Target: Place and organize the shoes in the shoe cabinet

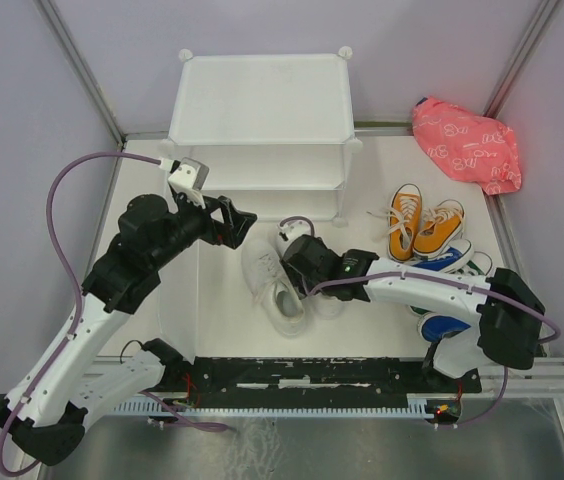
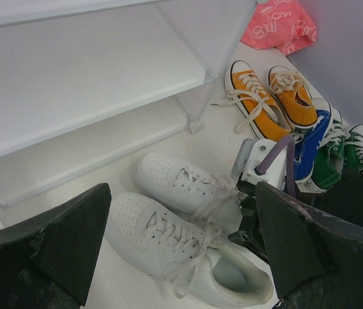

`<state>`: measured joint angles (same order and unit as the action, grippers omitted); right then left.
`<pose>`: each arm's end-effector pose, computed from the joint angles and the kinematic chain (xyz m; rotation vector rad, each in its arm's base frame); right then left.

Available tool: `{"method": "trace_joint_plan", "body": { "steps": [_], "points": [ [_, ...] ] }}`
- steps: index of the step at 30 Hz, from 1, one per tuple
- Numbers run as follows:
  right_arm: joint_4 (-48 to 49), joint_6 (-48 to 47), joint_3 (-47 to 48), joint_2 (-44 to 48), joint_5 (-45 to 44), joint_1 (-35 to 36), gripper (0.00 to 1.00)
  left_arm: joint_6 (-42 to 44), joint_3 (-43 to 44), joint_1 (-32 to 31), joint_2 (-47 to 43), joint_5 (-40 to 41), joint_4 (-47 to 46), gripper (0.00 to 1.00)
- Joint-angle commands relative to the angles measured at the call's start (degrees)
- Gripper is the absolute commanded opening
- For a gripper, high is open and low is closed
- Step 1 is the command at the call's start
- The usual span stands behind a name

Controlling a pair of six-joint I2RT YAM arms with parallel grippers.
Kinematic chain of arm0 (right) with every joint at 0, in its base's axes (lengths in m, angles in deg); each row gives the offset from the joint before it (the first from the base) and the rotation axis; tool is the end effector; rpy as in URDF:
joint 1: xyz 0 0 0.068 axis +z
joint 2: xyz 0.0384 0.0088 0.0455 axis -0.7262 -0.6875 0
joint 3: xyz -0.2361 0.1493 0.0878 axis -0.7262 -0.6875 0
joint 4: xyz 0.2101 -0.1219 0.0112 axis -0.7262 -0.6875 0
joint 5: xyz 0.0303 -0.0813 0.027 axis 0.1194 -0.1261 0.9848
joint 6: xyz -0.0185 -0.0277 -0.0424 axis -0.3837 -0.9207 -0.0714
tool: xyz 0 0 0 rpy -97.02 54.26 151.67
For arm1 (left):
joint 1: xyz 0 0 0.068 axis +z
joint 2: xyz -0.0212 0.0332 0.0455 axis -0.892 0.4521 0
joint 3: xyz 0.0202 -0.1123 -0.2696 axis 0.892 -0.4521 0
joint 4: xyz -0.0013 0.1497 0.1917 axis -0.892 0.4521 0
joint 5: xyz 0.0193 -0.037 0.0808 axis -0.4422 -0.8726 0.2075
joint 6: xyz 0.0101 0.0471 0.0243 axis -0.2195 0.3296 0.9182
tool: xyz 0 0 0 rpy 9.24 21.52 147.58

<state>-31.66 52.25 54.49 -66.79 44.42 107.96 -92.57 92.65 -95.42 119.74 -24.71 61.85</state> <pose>0.1488 0.2458 0.2716 -0.6004 2.3603 0.2145 0.1205 -0.0795 0.4157 0.3756 1.7644 -0.6274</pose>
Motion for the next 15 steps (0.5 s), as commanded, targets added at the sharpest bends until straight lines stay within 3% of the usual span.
{"method": "trace_joint_plan", "body": {
  "steps": [1, 7, 15],
  "points": [
    [-1.6, 2.4, 2.9, 4.3, -0.2, 0.1, 0.66, 1.1, 1.0, -0.2, -0.8, 0.6, -1.2, 0.99],
    [-3.4, 5.1, 3.5, 7.8, 4.8, 0.1, 0.84, 1.2, 0.7, -0.2, -1.2, 0.7, -1.3, 0.99],
    [-2.0, 7.8, 1.5, 5.7, 8.0, 0.1, 0.87, 0.9, 0.1, -0.2, -1.5, 0.7, -1.2, 0.99]
  ]
}}
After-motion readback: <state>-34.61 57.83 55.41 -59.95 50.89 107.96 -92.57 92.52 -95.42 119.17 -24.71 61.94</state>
